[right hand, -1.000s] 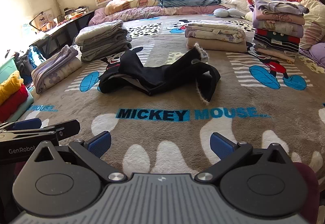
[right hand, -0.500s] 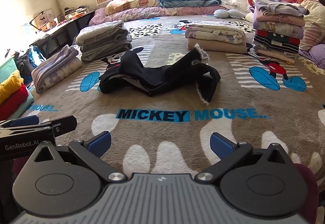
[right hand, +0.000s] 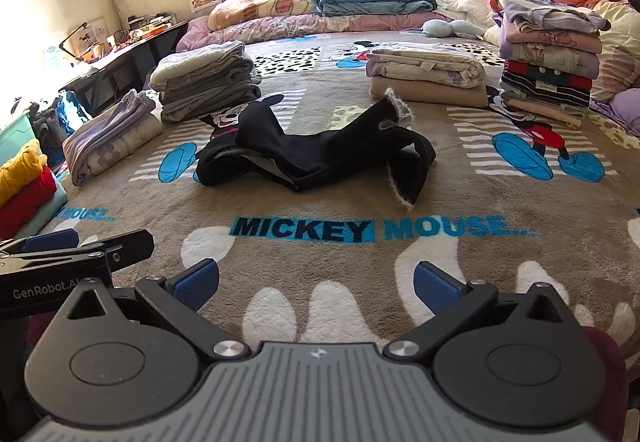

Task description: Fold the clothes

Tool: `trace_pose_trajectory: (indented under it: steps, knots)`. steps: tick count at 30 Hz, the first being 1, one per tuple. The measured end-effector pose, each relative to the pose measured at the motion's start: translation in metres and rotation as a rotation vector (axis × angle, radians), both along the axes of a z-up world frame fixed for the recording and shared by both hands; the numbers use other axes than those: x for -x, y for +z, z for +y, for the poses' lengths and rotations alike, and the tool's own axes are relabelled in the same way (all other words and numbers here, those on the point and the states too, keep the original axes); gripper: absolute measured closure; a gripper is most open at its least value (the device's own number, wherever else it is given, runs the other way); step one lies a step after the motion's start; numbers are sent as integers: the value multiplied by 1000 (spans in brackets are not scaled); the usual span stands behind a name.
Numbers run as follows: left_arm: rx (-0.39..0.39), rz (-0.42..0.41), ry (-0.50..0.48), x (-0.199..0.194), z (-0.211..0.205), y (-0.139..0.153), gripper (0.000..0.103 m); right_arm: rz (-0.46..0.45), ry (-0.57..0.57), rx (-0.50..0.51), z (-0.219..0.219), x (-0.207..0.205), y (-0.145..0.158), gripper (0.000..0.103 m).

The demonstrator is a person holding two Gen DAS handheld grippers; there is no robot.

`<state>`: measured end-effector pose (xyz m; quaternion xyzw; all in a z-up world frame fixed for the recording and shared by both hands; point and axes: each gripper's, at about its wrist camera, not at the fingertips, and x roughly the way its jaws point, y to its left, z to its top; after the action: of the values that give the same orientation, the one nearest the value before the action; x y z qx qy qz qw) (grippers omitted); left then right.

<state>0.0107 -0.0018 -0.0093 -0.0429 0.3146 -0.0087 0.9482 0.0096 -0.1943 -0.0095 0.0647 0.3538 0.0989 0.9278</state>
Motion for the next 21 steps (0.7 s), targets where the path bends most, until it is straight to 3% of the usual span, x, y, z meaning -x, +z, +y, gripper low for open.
trace_pose_trajectory:
  steps: [21]
  knots:
    - [17, 36, -17, -23, -1, -14, 0, 54, -4, 1, -2, -25, -19, 0]
